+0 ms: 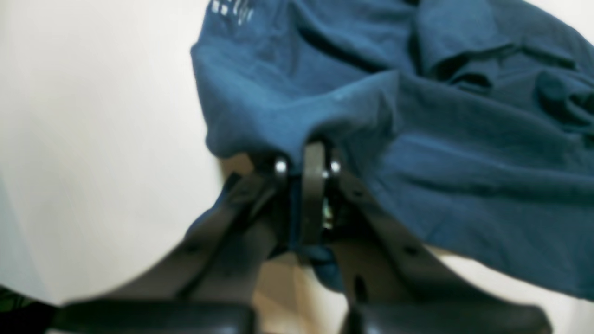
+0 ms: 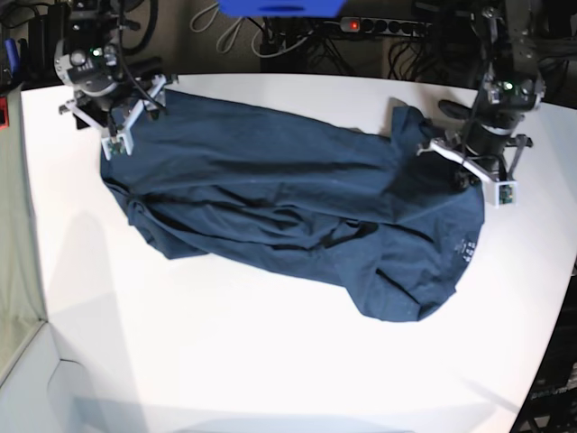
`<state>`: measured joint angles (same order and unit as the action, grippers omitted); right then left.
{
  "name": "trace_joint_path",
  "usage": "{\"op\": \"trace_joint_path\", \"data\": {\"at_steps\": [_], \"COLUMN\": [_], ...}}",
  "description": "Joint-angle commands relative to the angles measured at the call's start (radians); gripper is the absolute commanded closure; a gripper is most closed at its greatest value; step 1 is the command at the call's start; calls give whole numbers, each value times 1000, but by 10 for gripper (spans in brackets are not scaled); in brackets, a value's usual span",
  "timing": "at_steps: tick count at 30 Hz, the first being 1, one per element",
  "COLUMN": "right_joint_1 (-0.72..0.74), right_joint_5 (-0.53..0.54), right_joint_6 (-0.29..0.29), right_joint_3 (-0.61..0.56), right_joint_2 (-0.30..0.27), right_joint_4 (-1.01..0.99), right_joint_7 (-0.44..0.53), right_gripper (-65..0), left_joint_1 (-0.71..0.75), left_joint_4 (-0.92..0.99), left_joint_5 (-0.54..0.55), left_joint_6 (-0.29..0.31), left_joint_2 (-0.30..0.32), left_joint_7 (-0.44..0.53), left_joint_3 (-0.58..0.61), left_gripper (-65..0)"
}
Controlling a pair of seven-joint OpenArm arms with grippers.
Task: Layout the t-shirt on the table in an organized manner, then fold the t-shirt properly
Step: 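Grasp the shirt's collar-side corners with both grippers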
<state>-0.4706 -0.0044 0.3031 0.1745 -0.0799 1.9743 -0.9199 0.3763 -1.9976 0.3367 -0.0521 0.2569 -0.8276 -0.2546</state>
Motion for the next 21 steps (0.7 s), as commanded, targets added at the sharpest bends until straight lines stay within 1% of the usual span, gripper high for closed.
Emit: {"op": "trace_joint_path", "data": {"at_steps": [1, 6, 9, 14, 21], "right_joint_1": [-9, -53, -55, -44, -14], "right_joint_5": [2, 4, 4, 4, 4], "right_joint_6": [8, 8, 8, 8, 8], "right_joint_3": [3, -3, -10, -8, -8], "right_joint_2": [2, 10, 21, 21, 22], "right_joint_4": [20, 16, 16, -5, -86], "right_joint_7": [9, 2, 3, 6, 6], "right_gripper": [-446, -446, -446, -445, -443], "left_joint_1": [-1, 0, -1, -1, 6], "left_joint_4": [-16, -16, -16, -16, -16], "left_joint_5": [3, -3, -4, -4, -4], "left_joint_6": [-1, -1, -1, -1, -1], "left_joint_2": [11, 11, 11, 11, 14], "left_joint_7": [11, 11, 11, 11, 11], "left_joint_3": [-7, -7, -7, -7, -7], "left_gripper": [-2, -2, -2, -2, -2]}}
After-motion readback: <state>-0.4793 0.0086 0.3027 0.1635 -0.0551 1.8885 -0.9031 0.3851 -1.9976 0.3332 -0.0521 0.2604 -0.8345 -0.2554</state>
